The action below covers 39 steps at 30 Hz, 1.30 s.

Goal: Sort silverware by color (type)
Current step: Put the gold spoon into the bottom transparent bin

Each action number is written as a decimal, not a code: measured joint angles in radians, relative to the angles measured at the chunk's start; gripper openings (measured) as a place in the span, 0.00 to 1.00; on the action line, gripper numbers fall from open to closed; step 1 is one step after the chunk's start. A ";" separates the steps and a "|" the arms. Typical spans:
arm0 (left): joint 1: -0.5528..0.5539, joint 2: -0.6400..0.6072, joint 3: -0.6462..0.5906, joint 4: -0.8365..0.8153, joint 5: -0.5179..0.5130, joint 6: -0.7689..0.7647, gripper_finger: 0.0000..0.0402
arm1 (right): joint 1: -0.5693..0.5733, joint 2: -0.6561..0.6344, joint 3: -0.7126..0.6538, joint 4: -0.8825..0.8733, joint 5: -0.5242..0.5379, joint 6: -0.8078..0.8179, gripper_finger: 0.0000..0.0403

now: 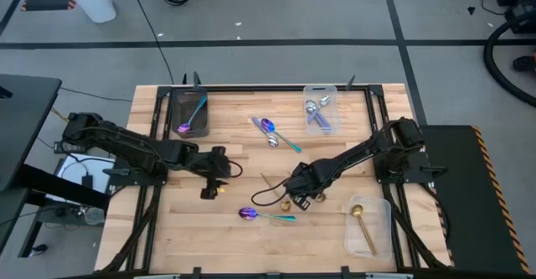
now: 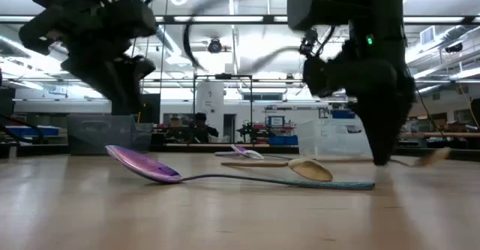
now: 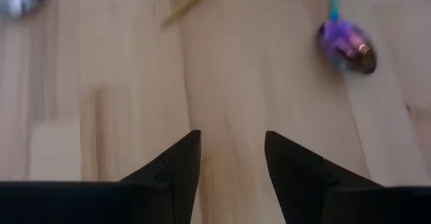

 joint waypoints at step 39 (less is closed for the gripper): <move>0.099 0.264 -0.001 0.721 0.285 -0.131 0.54 | 0.160 -0.116 0.133 -0.006 0.183 -0.446 0.02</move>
